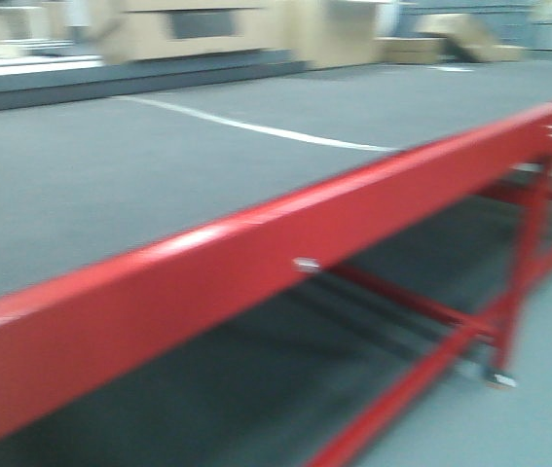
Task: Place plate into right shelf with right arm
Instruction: 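Drive the base past the red table holding the plate in the right gripper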
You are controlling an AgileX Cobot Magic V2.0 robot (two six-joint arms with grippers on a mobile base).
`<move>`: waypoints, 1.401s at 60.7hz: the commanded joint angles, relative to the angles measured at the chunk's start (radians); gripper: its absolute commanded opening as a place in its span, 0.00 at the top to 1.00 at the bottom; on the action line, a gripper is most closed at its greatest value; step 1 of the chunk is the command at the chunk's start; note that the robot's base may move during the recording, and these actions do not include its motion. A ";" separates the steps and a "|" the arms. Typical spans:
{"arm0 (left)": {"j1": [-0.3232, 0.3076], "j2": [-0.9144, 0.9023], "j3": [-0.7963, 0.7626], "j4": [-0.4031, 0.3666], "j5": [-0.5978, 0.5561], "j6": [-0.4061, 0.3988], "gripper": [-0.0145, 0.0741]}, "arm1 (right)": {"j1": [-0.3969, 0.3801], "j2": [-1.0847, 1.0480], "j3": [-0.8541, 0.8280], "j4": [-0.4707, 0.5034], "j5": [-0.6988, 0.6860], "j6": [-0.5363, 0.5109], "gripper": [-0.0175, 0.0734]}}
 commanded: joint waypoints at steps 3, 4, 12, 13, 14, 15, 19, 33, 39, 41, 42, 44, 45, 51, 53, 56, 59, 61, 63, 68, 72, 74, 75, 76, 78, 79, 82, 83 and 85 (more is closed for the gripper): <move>0.002 -0.012 0.005 0.000 -0.092 -0.006 0.89 | -0.001 0.007 -0.027 -0.013 -0.090 -0.008 0.75; 0.002 -0.012 0.005 0.000 -0.092 -0.006 0.89 | -0.001 0.007 -0.027 -0.013 -0.090 -0.008 0.75; 0.002 -0.012 0.005 0.000 -0.092 -0.006 0.89 | -0.001 0.007 -0.027 -0.013 -0.090 -0.008 0.75; 0.002 -0.012 0.005 0.000 -0.092 -0.006 0.89 | -0.001 0.007 -0.027 -0.013 -0.090 -0.008 0.75; 0.002 -0.012 0.005 0.000 -0.092 -0.006 0.89 | -0.001 0.007 -0.027 -0.013 -0.090 -0.008 0.75; 0.002 -0.012 0.005 0.000 -0.092 -0.006 0.89 | -0.001 0.007 -0.027 -0.013 -0.090 -0.008 0.75; 0.002 -0.012 0.005 0.000 -0.092 -0.006 0.89 | -0.001 0.007 -0.027 -0.013 -0.090 -0.008 0.75; 0.002 -0.012 0.005 0.000 -0.092 -0.006 0.89 | -0.001 0.007 -0.027 -0.013 -0.090 -0.008 0.75; 0.002 -0.012 0.005 0.000 -0.092 -0.006 0.89 | -0.001 0.007 -0.027 -0.013 -0.090 -0.008 0.75; 0.002 -0.012 0.005 0.000 -0.092 -0.006 0.89 | -0.001 0.007 -0.027 -0.013 -0.090 -0.008 0.75; 0.002 -0.012 0.005 0.000 -0.092 -0.006 0.89 | -0.001 0.007 -0.027 -0.013 -0.090 -0.008 0.75; 0.002 -0.012 0.005 0.000 -0.092 -0.006 0.89 | -0.001 0.007 -0.027 -0.013 -0.090 -0.008 0.75; 0.002 -0.012 0.005 0.000 -0.092 -0.006 0.89 | -0.001 0.007 -0.027 -0.013 -0.090 -0.008 0.75; 0.002 -0.012 0.005 0.000 -0.092 -0.006 0.89 | -0.001 0.007 -0.027 -0.013 -0.090 -0.008 0.75; 0.002 -0.012 0.005 0.000 -0.092 -0.006 0.89 | -0.001 0.007 -0.027 -0.013 -0.090 -0.008 0.75; 0.002 -0.012 0.005 0.000 -0.092 -0.006 0.89 | -0.001 0.007 -0.027 -0.013 -0.090 -0.008 0.75; 0.002 -0.012 0.005 0.000 -0.092 -0.006 0.89 | -0.001 0.007 -0.027 -0.013 -0.090 -0.008 0.75; 0.002 -0.012 0.005 0.000 -0.092 -0.006 0.89 | -0.001 0.007 -0.027 -0.013 -0.090 -0.008 0.75; 0.002 -0.012 0.005 0.000 -0.092 -0.006 0.89 | -0.001 0.007 -0.027 -0.013 -0.090 -0.008 0.75; 0.002 -0.012 0.005 0.000 -0.092 -0.006 0.89 | -0.001 0.007 -0.027 -0.013 -0.090 -0.008 0.75; 0.002 -0.007 0.005 0.000 -0.092 -0.006 0.89 | -0.001 0.011 -0.027 -0.013 -0.090 -0.008 0.75; 0.002 -0.007 0.005 0.000 -0.092 -0.006 0.89 | -0.001 0.011 -0.027 -0.013 -0.087 -0.008 0.75; 0.002 -0.007 0.005 0.000 -0.092 -0.006 0.89 | -0.001 0.010 -0.026 -0.013 -0.088 -0.008 0.75; 0.002 -0.007 0.005 0.000 -0.092 -0.006 0.89 | -0.001 0.009 -0.026 -0.013 -0.090 -0.008 0.75; 0.002 -0.007 0.005 0.000 -0.092 -0.006 0.89 | -0.001 0.009 -0.026 -0.013 -0.090 -0.008 0.75; 0.002 -0.007 0.005 0.000 -0.092 -0.006 0.89 | -0.001 0.009 -0.026 -0.013 -0.090 -0.008 0.75; 0.002 -0.007 0.005 0.000 -0.092 -0.006 0.89 | -0.001 0.009 -0.025 -0.013 -0.090 -0.008 0.75; 0.002 -0.007 0.005 0.000 -0.092 -0.006 0.89 | -0.001 0.009 -0.023 -0.013 -0.090 -0.008 0.75; 0.002 -0.007 0.005 0.000 -0.092 -0.006 0.89 | -0.001 0.009 -0.023 -0.013 -0.090 -0.008 0.75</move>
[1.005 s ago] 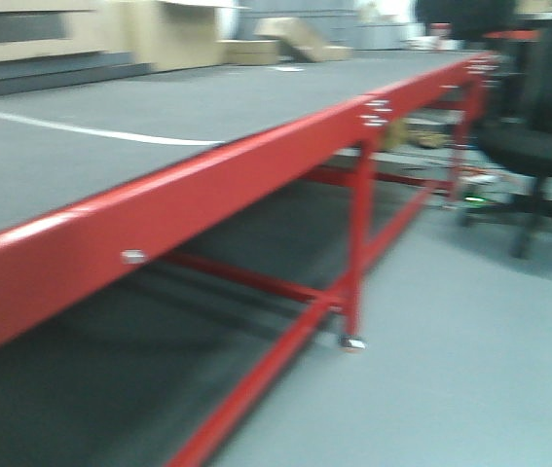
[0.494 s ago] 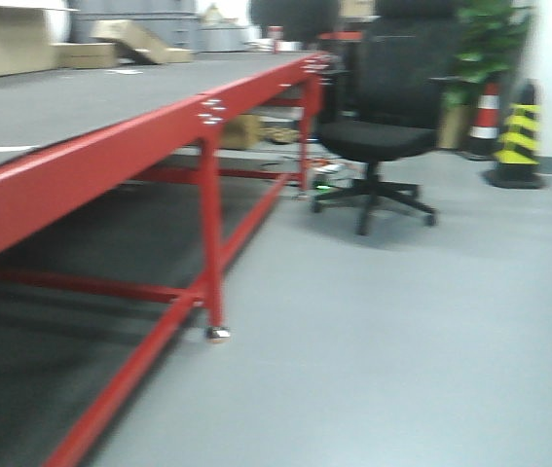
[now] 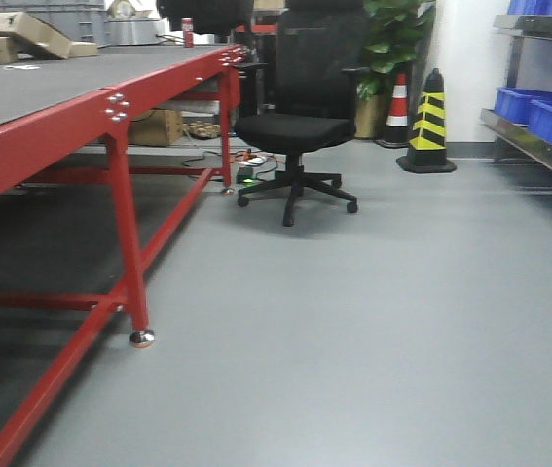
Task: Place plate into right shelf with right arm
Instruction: 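Drive the base past the red table holding the plate in the right gripper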
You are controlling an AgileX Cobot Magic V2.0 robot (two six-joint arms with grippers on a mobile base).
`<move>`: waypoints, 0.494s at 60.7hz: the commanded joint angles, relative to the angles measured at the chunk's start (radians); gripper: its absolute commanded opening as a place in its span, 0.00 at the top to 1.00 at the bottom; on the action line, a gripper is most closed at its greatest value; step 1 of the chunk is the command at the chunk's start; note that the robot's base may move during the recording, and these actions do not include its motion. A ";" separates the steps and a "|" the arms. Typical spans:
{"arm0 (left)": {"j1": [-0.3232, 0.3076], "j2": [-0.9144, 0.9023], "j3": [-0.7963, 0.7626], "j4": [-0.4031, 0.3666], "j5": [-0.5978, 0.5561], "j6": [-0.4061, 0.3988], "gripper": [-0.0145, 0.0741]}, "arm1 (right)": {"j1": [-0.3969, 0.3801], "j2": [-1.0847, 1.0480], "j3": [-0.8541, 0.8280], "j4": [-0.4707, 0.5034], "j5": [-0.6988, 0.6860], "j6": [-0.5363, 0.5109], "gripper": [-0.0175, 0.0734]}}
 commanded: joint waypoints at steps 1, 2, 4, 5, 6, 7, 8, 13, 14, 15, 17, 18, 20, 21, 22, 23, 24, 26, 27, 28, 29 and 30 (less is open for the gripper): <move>0.002 -0.007 0.005 0.000 -0.092 -0.006 0.89 | -0.001 0.013 -0.023 -0.013 -0.090 -0.008 0.75; 0.002 -0.007 0.005 0.000 -0.092 -0.006 0.89 | -0.001 0.013 -0.023 -0.013 -0.090 -0.008 0.75; 0.002 -0.007 0.005 0.000 -0.092 -0.006 0.89 | -0.001 0.013 -0.023 -0.013 -0.090 -0.008 0.75; 0.002 -0.007 0.005 0.000 -0.092 -0.006 0.89 | -0.001 0.013 -0.023 -0.013 -0.090 -0.008 0.75; 0.002 -0.007 0.005 0.000 -0.092 -0.006 0.89 | -0.001 0.013 -0.023 -0.013 -0.090 -0.008 0.75; 0.002 -0.007 0.005 0.000 -0.092 -0.006 0.89 | -0.001 0.013 -0.023 -0.013 -0.090 -0.008 0.75; 0.002 -0.007 0.005 0.000 -0.092 -0.006 0.89 | -0.001 0.013 -0.023 -0.013 -0.090 -0.008 0.75; 0.002 -0.007 0.005 0.000 -0.092 -0.006 0.89 | -0.001 0.013 -0.023 -0.013 -0.090 -0.008 0.75; 0.002 -0.007 0.005 0.000 -0.092 -0.006 0.89 | -0.001 0.013 -0.023 -0.013 -0.090 -0.008 0.75; 0.002 -0.007 0.005 0.000 -0.092 -0.006 0.89 | -0.001 0.013 -0.023 -0.013 -0.090 -0.008 0.75; 0.002 -0.007 0.005 0.000 -0.092 -0.006 0.89 | -0.001 0.013 -0.023 -0.013 -0.090 -0.008 0.75; 0.002 -0.007 0.005 0.000 -0.092 -0.006 0.89 | -0.001 0.013 -0.023 -0.013 -0.090 -0.008 0.75; 0.002 -0.007 0.005 0.000 -0.092 -0.006 0.89 | -0.001 0.013 -0.023 -0.013 -0.090 -0.008 0.75; 0.002 -0.007 0.005 0.000 -0.092 -0.006 0.89 | -0.001 0.013 -0.023 -0.013 -0.090 -0.008 0.75; 0.002 -0.007 0.005 0.000 -0.092 -0.006 0.89 | -0.001 0.013 -0.023 -0.013 -0.090 -0.008 0.75; 0.002 -0.007 0.005 0.000 -0.092 -0.006 0.89 | -0.001 0.013 -0.023 -0.013 -0.090 -0.008 0.75; 0.002 -0.007 0.005 0.000 -0.092 -0.006 0.89 | -0.001 0.013 -0.023 -0.013 -0.090 -0.008 0.75; 0.002 -0.007 0.005 0.000 -0.092 -0.006 0.89 | -0.001 0.013 -0.023 -0.013 -0.090 -0.008 0.75; 0.002 -0.007 0.005 0.000 -0.092 -0.006 0.89 | -0.001 0.013 -0.023 -0.013 -0.090 -0.008 0.75; 0.002 -0.007 0.005 0.000 -0.092 -0.006 0.89 | -0.001 0.013 -0.023 -0.013 -0.090 -0.008 0.75; 0.002 -0.007 0.005 0.000 -0.092 -0.006 0.89 | -0.001 0.013 -0.023 -0.013 -0.090 -0.008 0.75; 0.002 -0.007 0.005 0.000 -0.092 -0.006 0.89 | -0.001 0.013 -0.023 -0.013 -0.090 -0.008 0.75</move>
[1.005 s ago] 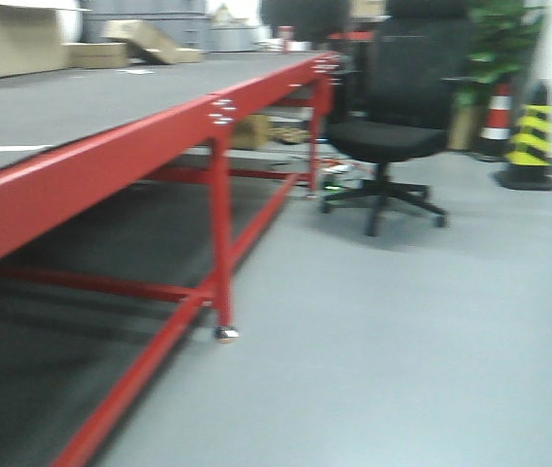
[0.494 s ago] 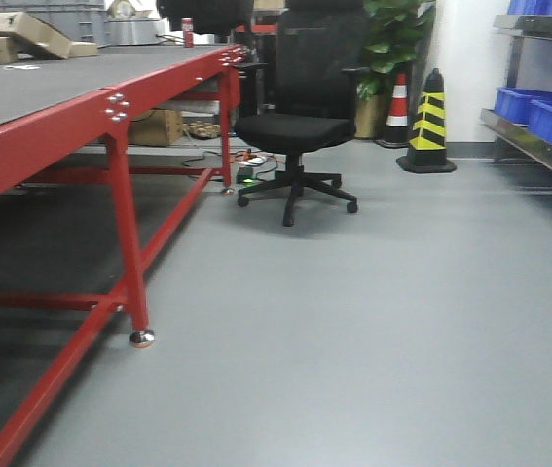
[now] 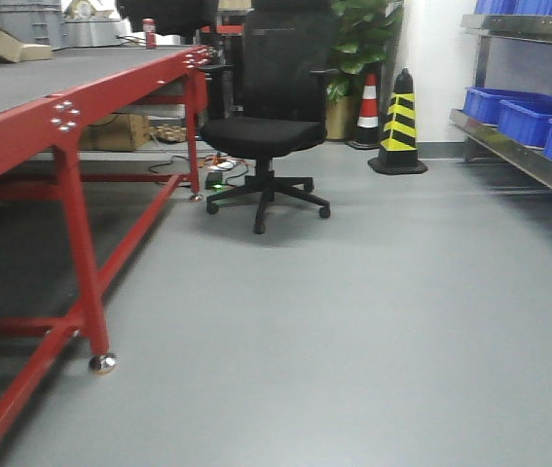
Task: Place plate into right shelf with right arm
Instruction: 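Drive the base past the red table holding the plate in the right gripper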
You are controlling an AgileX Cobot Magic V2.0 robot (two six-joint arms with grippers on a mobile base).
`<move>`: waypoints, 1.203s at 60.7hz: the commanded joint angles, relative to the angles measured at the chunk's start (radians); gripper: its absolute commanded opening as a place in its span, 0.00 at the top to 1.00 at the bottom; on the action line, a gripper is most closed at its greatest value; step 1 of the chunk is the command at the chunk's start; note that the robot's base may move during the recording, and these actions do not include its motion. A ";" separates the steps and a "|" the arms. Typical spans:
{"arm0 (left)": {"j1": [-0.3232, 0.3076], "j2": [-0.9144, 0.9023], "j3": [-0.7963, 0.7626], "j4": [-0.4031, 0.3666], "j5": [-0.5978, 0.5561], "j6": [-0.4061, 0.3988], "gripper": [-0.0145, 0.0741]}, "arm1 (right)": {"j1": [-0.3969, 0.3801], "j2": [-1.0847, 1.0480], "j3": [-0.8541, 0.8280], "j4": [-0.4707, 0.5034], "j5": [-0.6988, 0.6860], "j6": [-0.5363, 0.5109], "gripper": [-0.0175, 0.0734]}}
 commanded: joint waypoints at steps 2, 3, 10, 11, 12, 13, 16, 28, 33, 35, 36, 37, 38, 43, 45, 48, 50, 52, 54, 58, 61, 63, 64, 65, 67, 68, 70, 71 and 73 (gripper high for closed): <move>0.002 -0.007 0.005 0.000 -0.092 -0.006 0.89 | -0.001 0.013 -0.023 -0.013 -0.090 -0.008 0.75; 0.002 -0.007 0.005 0.000 -0.092 -0.006 0.89 | -0.001 0.013 -0.023 -0.013 -0.090 -0.008 0.75; 0.002 -0.007 0.005 0.000 -0.092 -0.006 0.89 | -0.001 0.013 -0.023 -0.013 -0.090 -0.008 0.75; 0.002 -0.007 0.005 0.000 -0.092 -0.006 0.89 | -0.001 0.013 -0.023 -0.013 -0.090 -0.008 0.75; 0.002 -0.007 0.005 0.000 -0.092 -0.006 0.89 | -0.001 0.013 -0.023 -0.013 -0.090 -0.008 0.75; 0.002 -0.007 0.005 0.000 -0.092 -0.006 0.89 | -0.001 0.013 -0.023 -0.013 -0.090 -0.008 0.75; 0.002 -0.007 0.005 0.000 -0.092 -0.006 0.89 | -0.001 0.013 -0.023 -0.013 -0.090 -0.008 0.75; 0.002 -0.007 0.005 0.000 -0.092 -0.006 0.89 | -0.001 0.013 -0.023 -0.013 -0.090 -0.008 0.75; 0.002 -0.007 0.005 0.000 -0.092 -0.006 0.89 | -0.001 0.013 -0.023 -0.013 -0.090 -0.008 0.75; 0.002 -0.007 0.005 0.000 -0.092 -0.006 0.89 | -0.001 0.013 -0.023 -0.013 -0.090 -0.008 0.75; 0.002 -0.007 0.005 0.000 -0.092 -0.006 0.89 | -0.001 0.013 -0.023 -0.013 -0.090 -0.008 0.75; 0.002 -0.007 0.005 0.000 -0.092 -0.006 0.89 | -0.001 0.013 -0.023 -0.013 -0.090 -0.008 0.75; 0.002 -0.007 0.005 0.000 -0.092 -0.006 0.89 | -0.001 0.013 -0.023 -0.013 -0.090 -0.008 0.75; 0.002 -0.007 0.005 0.000 -0.092 -0.006 0.89 | -0.001 0.013 -0.023 -0.013 -0.090 -0.008 0.75; 0.002 -0.007 0.005 0.000 -0.092 -0.006 0.89 | -0.001 0.013 -0.023 -0.013 -0.090 -0.008 0.75; 0.002 -0.007 0.005 0.000 -0.092 -0.006 0.89 | -0.001 0.013 -0.023 -0.013 -0.090 -0.008 0.75; 0.002 -0.007 0.005 0.000 -0.092 -0.006 0.89 | -0.001 0.013 -0.023 -0.013 -0.090 -0.008 0.75; 0.002 -0.007 0.005 0.000 -0.092 -0.006 0.89 | -0.001 0.013 -0.023 -0.013 -0.090 -0.008 0.75; 0.002 -0.007 0.005 0.000 -0.092 -0.006 0.89 | -0.001 0.013 -0.023 -0.013 -0.090 -0.008 0.75; 0.002 -0.007 0.005 0.000 -0.092 -0.006 0.89 | -0.001 0.013 -0.023 -0.013 -0.090 -0.008 0.75; 0.002 -0.007 0.005 0.000 -0.092 -0.006 0.89 | -0.001 0.013 -0.023 -0.013 -0.090 -0.008 0.75; 0.002 -0.007 0.005 0.000 -0.092 -0.006 0.89 | -0.001 0.013 -0.023 -0.013 -0.090 -0.008 0.75; 0.002 -0.007 0.005 0.000 -0.092 -0.006 0.89 | -0.001 0.013 -0.023 -0.013 -0.090 -0.008 0.75; 0.002 -0.007 0.005 0.000 -0.092 -0.006 0.89 | -0.001 0.013 -0.023 -0.013 -0.090 -0.008 0.75; 0.002 -0.007 0.005 0.000 -0.092 -0.006 0.89 | -0.001 0.013 -0.023 -0.013 -0.090 -0.008 0.75; 0.002 -0.007 0.005 0.000 -0.092 -0.006 0.89 | -0.001 0.013 -0.023 -0.013 -0.090 -0.008 0.75; 0.002 -0.007 0.005 0.000 -0.092 -0.006 0.89 | -0.001 0.013 -0.023 -0.013 -0.090 -0.008 0.75; 0.002 -0.007 0.005 0.000 -0.092 -0.006 0.89 | -0.001 0.013 -0.023 -0.013 -0.090 -0.008 0.75; 0.002 -0.007 0.005 0.000 -0.092 -0.006 0.89 | -0.001 0.013 -0.023 -0.013 -0.090 -0.008 0.75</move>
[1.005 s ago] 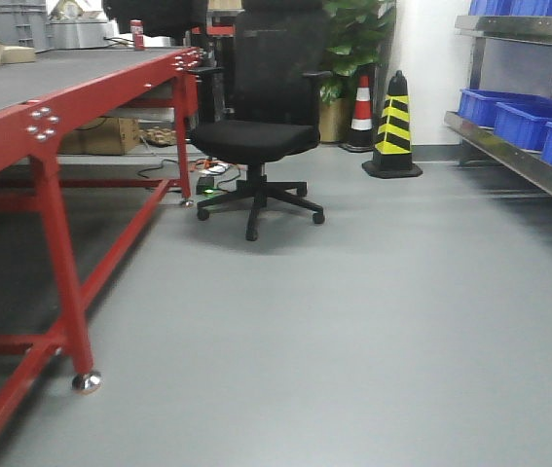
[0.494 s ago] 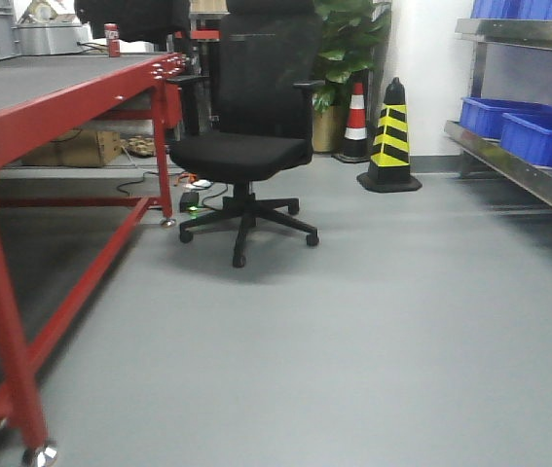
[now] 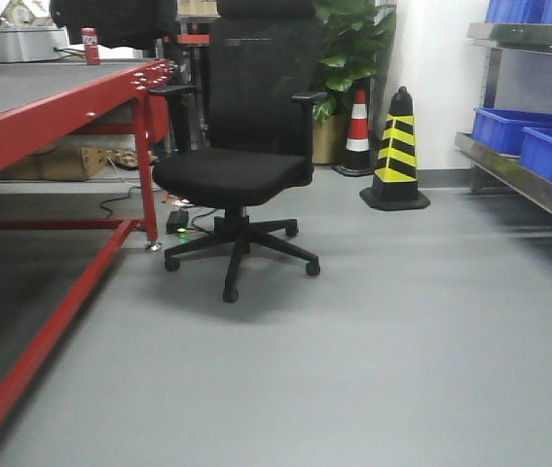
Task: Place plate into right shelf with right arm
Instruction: 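Drive the base past the red table holding the plate in the right gripper, then drive up to the steel shelf with blue bins, plate held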
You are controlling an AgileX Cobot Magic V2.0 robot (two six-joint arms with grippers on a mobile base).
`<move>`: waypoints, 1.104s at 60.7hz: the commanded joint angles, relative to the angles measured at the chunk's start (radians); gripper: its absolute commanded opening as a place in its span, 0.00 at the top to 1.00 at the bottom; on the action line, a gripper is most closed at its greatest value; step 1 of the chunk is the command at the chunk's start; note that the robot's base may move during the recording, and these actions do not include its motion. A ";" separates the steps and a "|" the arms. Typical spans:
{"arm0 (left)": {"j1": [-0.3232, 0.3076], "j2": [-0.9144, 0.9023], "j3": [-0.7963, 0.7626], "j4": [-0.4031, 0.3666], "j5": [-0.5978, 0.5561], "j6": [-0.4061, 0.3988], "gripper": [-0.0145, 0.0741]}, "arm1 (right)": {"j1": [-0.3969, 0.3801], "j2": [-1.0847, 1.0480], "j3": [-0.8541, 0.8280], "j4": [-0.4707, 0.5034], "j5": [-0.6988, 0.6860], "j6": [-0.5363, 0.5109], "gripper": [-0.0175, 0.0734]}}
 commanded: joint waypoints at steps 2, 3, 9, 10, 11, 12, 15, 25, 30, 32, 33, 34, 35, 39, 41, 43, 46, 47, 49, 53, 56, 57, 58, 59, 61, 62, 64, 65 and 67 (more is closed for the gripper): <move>0.002 -0.007 0.005 0.000 -0.092 -0.006 0.89 | -0.001 0.013 -0.025 -0.013 -0.090 -0.008 0.75; 0.002 -0.007 0.005 0.000 -0.092 -0.006 0.89 | -0.001 0.013 -0.025 -0.013 -0.090 -0.008 0.75; 0.002 -0.007 0.005 0.000 -0.092 -0.006 0.89 | -0.001 0.013 -0.025 -0.013 -0.090 -0.008 0.75; 0.002 -0.007 0.005 0.000 -0.092 -0.006 0.89 | -0.001 0.013 -0.025 -0.013 -0.090 -0.008 0.75; 0.002 -0.007 0.005 0.000 -0.092 -0.006 0.89 | -0.001 0.013 -0.025 -0.013 -0.090 -0.008 0.75; 0.002 -0.007 0.005 0.000 -0.092 -0.006 0.89 | -0.001 0.013 -0.025 -0.013 -0.090 -0.008 0.75; 0.002 -0.007 0.005 0.000 -0.092 -0.006 0.89 | -0.001 0.013 -0.025 -0.013 -0.090 -0.008 0.75; 0.002 -0.010 0.008 0.000 -0.089 -0.006 0.89 | -0.001 0.013 -0.025 -0.013 -0.090 -0.008 0.75; 0.002 -0.010 0.008 0.000 -0.089 -0.006 0.89 | -0.001 0.013 -0.025 -0.013 -0.090 -0.008 0.75; 0.002 -0.010 0.008 0.000 -0.089 -0.006 0.89 | -0.001 0.013 -0.025 -0.013 -0.090 -0.008 0.75; 0.002 -0.010 0.008 0.000 -0.089 -0.006 0.89 | -0.001 0.013 -0.025 -0.013 -0.090 -0.008 0.75; 0.002 -0.010 0.008 0.000 -0.089 -0.006 0.89 | -0.001 0.013 -0.025 -0.013 -0.090 -0.008 0.75; 0.002 -0.010 0.008 0.000 -0.089 -0.006 0.89 | -0.001 0.013 -0.025 -0.013 -0.090 -0.008 0.75; 0.002 -0.010 0.008 0.000 -0.089 -0.006 0.89 | -0.001 0.013 -0.025 -0.013 -0.090 -0.008 0.75; 0.002 -0.010 0.008 0.000 -0.089 -0.006 0.89 | -0.001 0.013 -0.025 -0.013 -0.090 -0.008 0.75; 0.002 -0.010 0.008 0.000 -0.089 -0.006 0.89 | -0.001 0.013 -0.025 -0.013 -0.090 -0.008 0.75; 0.002 -0.010 0.008 0.000 -0.089 -0.006 0.89 | -0.001 0.013 -0.025 -0.013 -0.090 -0.008 0.75; 0.002 -0.010 0.008 0.000 -0.089 -0.006 0.89 | -0.001 0.013 -0.025 -0.013 -0.090 -0.008 0.75; 0.002 -0.010 0.008 0.000 -0.089 -0.006 0.89 | -0.001 0.013 -0.025 -0.013 -0.090 -0.008 0.75; 0.002 -0.010 0.008 0.000 -0.089 -0.006 0.89 | -0.001 0.013 -0.025 -0.013 -0.090 -0.008 0.75; 0.002 -0.010 0.008 0.000 -0.089 -0.006 0.89 | -0.001 0.013 -0.025 -0.013 -0.090 -0.008 0.75; 0.002 -0.010 0.008 0.000 -0.089 -0.006 0.89 | -0.001 0.013 -0.025 -0.013 -0.090 -0.008 0.75; 0.002 -0.010 0.008 0.000 -0.089 -0.006 0.89 | -0.001 0.013 -0.025 -0.013 -0.090 -0.008 0.75; 0.002 -0.010 0.008 0.000 -0.089 -0.006 0.89 | -0.001 0.013 -0.025 -0.013 -0.090 -0.008 0.75; 0.002 -0.010 0.008 0.000 -0.089 -0.006 0.89 | -0.001 0.013 -0.025 -0.013 -0.090 -0.008 0.75; 0.002 -0.010 0.008 0.000 -0.089 -0.006 0.89 | -0.001 0.013 -0.025 -0.013 -0.090 -0.008 0.75; 0.002 -0.010 0.008 0.000 -0.089 -0.006 0.89 | -0.001 0.013 -0.025 -0.013 -0.090 -0.008 0.75; 0.002 -0.010 0.008 0.000 -0.089 -0.006 0.89 | -0.001 0.013 -0.025 -0.013 -0.090 -0.008 0.75; 0.002 -0.010 0.008 0.000 -0.089 -0.006 0.89 | -0.001 0.013 -0.025 -0.013 -0.090 -0.008 0.75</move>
